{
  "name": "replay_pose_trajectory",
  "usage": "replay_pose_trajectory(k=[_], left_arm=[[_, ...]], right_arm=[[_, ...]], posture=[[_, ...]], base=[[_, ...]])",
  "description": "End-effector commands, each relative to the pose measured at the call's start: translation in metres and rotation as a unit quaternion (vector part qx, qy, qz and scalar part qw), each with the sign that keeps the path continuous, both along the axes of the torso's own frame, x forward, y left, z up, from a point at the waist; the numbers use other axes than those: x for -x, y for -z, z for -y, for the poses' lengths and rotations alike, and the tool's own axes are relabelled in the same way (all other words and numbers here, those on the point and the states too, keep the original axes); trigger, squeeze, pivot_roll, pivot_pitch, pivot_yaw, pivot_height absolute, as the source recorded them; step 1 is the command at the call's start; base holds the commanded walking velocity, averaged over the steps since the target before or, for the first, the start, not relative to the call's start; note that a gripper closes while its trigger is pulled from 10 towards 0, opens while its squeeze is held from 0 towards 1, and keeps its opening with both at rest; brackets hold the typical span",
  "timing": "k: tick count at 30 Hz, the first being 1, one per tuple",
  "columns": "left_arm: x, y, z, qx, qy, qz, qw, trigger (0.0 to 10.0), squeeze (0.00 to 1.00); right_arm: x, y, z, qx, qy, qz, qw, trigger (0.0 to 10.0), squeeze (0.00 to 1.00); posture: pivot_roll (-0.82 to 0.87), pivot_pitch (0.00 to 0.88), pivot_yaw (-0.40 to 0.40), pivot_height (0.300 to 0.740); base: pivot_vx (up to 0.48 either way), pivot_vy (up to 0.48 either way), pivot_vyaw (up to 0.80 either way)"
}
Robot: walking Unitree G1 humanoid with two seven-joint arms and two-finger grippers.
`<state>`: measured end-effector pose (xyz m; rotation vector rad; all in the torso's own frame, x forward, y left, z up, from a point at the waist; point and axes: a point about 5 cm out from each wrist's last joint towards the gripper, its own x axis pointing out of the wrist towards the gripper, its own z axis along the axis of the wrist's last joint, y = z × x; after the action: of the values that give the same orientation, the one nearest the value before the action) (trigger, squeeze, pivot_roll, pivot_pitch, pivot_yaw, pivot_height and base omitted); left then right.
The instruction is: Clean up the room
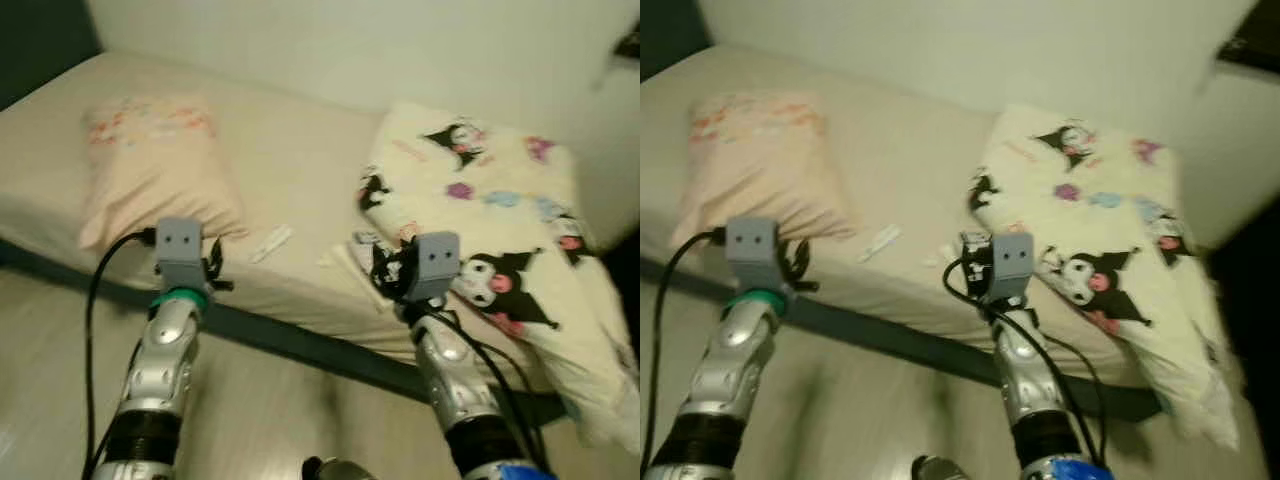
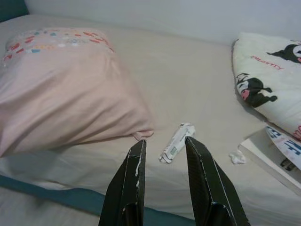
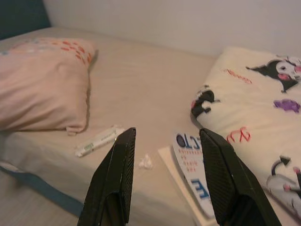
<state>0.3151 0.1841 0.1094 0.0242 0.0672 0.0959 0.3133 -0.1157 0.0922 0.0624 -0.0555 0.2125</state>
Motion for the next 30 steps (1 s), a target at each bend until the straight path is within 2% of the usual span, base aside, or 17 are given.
replay_pose_trajectory(k=[1, 16, 30], left_arm=[[0.0012, 0.0055, 0.0024, 0.003, 0.002, -0.013, 1.0, 10.0, 0.0], [0.0013, 0.0054, 0.0024, 0.002, 0.002, -0.013, 1.0, 10.0, 0.0], [0.0018, 0.0054, 0.0022, -0.005, 0.001, -0.009, 1.0, 10.0, 0.0]], right_arm=[[0.001, 0.0033, 0.0039, -0.004, 0.007, -0.009, 1.0, 10.0, 0.0], [0.0009, 0.0029, 0.0044, -0.002, 0.007, -0.008, 1.0, 10.0, 0.0], [0.0016, -0.0028, 0.0016, -0.011, 0.0, 0.011, 1.0, 10.0, 0.0]], posture=[[-0.01, 0.01, -0.01, 0.74], [-0.01, 0.011, -0.01, 0.74], [-0.01, 0.012, -0.01, 0.74]], base=[[0.0, 0.0, -0.8], [0.0, 0.0, -0.8], [0.0, 0.0, 0.0]])
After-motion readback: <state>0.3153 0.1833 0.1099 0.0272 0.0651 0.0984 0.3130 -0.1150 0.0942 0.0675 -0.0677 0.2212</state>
